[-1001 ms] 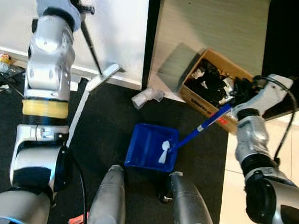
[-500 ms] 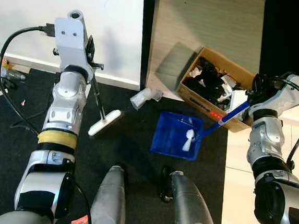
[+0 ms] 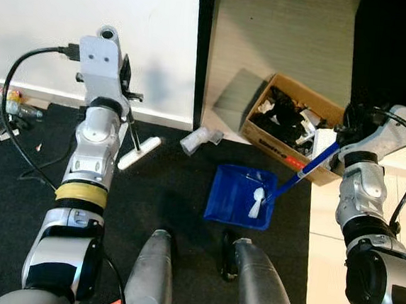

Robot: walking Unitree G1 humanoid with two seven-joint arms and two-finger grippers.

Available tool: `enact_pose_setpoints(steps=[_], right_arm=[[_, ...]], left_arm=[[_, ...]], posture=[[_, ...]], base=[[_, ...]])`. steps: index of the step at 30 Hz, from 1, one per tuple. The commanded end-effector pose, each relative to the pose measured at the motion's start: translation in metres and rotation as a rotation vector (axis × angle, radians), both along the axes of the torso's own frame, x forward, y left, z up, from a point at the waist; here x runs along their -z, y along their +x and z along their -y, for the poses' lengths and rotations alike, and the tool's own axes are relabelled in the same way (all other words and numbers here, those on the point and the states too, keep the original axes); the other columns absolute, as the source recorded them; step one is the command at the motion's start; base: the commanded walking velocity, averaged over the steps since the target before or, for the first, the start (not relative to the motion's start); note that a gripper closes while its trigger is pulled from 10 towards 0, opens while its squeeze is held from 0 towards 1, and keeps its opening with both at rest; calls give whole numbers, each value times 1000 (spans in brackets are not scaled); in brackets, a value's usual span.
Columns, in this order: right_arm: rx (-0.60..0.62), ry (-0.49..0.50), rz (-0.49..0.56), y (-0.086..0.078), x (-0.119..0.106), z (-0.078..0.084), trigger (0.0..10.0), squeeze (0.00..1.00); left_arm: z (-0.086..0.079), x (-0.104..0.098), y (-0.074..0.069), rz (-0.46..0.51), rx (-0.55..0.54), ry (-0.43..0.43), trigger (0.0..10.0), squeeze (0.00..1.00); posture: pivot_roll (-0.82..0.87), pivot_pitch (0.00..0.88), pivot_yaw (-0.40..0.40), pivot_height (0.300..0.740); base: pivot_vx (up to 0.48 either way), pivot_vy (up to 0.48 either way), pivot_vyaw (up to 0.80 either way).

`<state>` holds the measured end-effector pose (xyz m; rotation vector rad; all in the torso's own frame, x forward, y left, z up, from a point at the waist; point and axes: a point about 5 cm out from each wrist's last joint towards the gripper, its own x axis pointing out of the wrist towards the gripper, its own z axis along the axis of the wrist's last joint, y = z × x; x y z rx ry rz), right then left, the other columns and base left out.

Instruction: Sweep floor

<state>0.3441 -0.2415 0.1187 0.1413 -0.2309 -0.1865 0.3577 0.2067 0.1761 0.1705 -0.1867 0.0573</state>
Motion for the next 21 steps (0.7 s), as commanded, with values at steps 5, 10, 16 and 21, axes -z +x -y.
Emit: enact_pose_setpoints(steps=[5, 10, 16, 21], right_arm=[[47, 14, 15, -6, 2, 10, 10000, 0], [31, 9, 15, -7, 5, 5, 10000, 0], [32, 2, 10, -8, 7, 4, 10000, 0], [30, -7, 11, -9, 6, 6, 10000, 0]], left_arm=[[8, 14, -1, -14, 27, -15, 10000, 0], [9, 16, -2, -10, 31, -36, 10000, 0], [14, 18, 0, 14, 64, -22, 10000, 0], [28, 7, 7, 79, 137, -7, 10000, 0]], posture=[[-7, 135, -5, 740], [-9, 125, -3, 740], [-6, 133, -9, 740], [-14, 159, -7, 740]], base=[[0, 0, 0], [0, 0, 0], [0, 0, 0], [0, 0, 0]])
